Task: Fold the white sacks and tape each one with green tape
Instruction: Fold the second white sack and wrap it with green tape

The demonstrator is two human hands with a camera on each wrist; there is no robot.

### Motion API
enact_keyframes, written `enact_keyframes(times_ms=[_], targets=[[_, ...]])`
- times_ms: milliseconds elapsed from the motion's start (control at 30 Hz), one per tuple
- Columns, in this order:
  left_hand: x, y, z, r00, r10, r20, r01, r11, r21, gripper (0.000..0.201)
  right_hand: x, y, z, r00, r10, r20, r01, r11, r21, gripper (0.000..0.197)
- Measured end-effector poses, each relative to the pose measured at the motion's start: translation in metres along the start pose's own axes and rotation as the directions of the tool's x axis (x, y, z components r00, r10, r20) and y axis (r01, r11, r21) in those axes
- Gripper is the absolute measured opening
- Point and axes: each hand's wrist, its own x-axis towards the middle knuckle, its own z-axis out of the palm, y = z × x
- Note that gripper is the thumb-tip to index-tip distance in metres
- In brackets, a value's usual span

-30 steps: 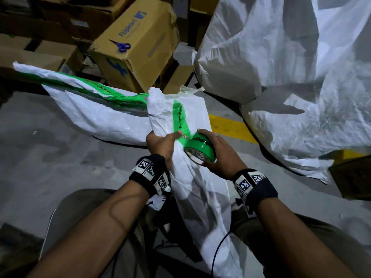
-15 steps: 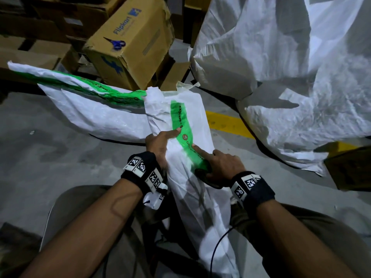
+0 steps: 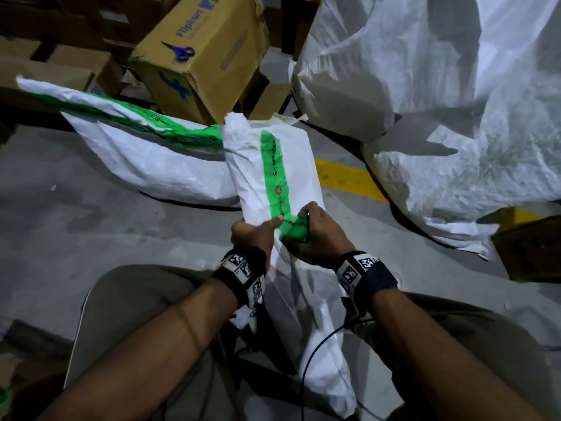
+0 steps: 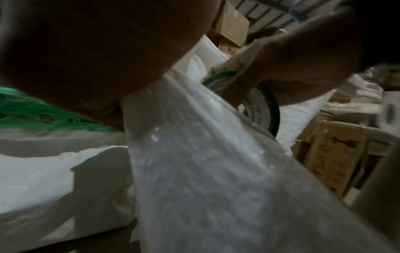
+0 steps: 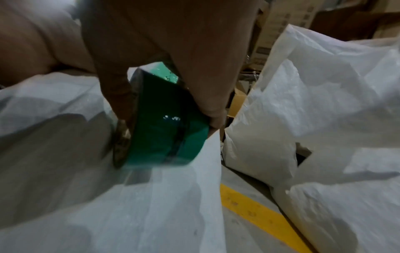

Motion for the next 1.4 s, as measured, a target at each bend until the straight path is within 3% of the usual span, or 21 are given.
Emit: enact_keyframes(times_ms=[100,200,300,367,467,567,633,767,867,967,1033,1067,1133,1233,1400], targets=[[0.012,0.01,0.002,1.0,-0.013,-0.002,0.013,0.998,-0.055,0.04,-0.004,0.005,-0.002,0.998,0.013,-0.054,-0.008,0.995,0.101,0.066],[0.024,0.021,0.001,0.999,-0.034,0.04,0.037,0.996,-0.082,0.047,-0.011,0.011,-0.006,0.997,0.02,-0.079,-0.006,0.984,0.179,0.082],[0.032,0.027,0.002,0.998,-0.015,0.063,0.022,0.993,-0.118,0.039,-0.012,0.009,-0.013,0.994,-0.044,-0.098,0.061,0.982,0.178,0.074],[0.032,0.03,0.003,0.995,-0.013,0.095,0.025,0.992,-0.127,0.029,-0.01,0.006,-0.02,0.998,-0.043,-0.034,0.047,0.993,0.107,0.062],[0.031,0.036,0.001,0.992,-0.016,0.127,0.035,0.988,-0.148,0.035,-0.01,0.006,-0.03,0.988,0.012,0.156,-0.019,0.999,0.043,0.061],[0.036,0.035,-0.002,0.989,-0.028,0.142,0.049,0.989,-0.143,0.041,-0.015,0.01,-0.034,0.898,0.16,0.411,-0.12,0.985,-0.122,0.071],[0.035,0.036,-0.005,0.981,-0.021,0.195,0.049,0.988,-0.143,0.055,-0.018,0.009,-0.031,0.886,0.169,0.432,-0.061,0.966,-0.252,0.073],[0.028,0.038,-0.01,0.951,-0.033,0.309,0.089,0.982,-0.168,0.044,-0.028,0.005,-0.015,0.91,0.165,0.379,-0.008,0.923,-0.384,0.082],[0.023,0.032,-0.014,0.919,-0.091,0.383,0.163,0.973,-0.161,0.065,-0.033,0.003,-0.001,0.917,0.118,0.382,0.005,0.952,-0.306,0.081],[0.014,0.02,-0.021,0.849,-0.181,0.497,0.29,0.945,-0.151,0.064,-0.032,0.0,0.009,0.91,0.084,0.406,0.036,0.96,-0.279,0.079],[0.006,0.011,-0.029,0.826,-0.18,0.534,0.303,0.941,-0.152,0.071,-0.032,-0.005,0.013,0.919,0.036,0.392,0.087,0.952,-0.292,0.08],[0.003,0.005,-0.033,0.834,-0.153,0.53,0.28,0.945,-0.169,0.068,-0.032,-0.007,0.015,0.921,0.018,0.39,0.11,0.947,-0.302,0.082],[-0.003,-0.007,-0.041,0.896,-0.089,0.435,0.183,0.967,-0.18,0.051,-0.029,-0.009,0.019,0.915,-0.01,0.404,0.144,0.943,-0.301,0.083],[-0.01,-0.022,-0.045,0.961,0.007,0.275,0.015,0.997,-0.077,0.032,-0.023,-0.014,0.024,0.903,0.003,0.429,0.123,0.956,-0.265,0.087],[0.003,-0.032,-0.041,0.991,-0.001,0.137,-0.01,0.997,0.081,0.04,-0.028,-0.023,0.03,0.957,0.044,0.287,0.01,0.983,-0.183,0.1]])
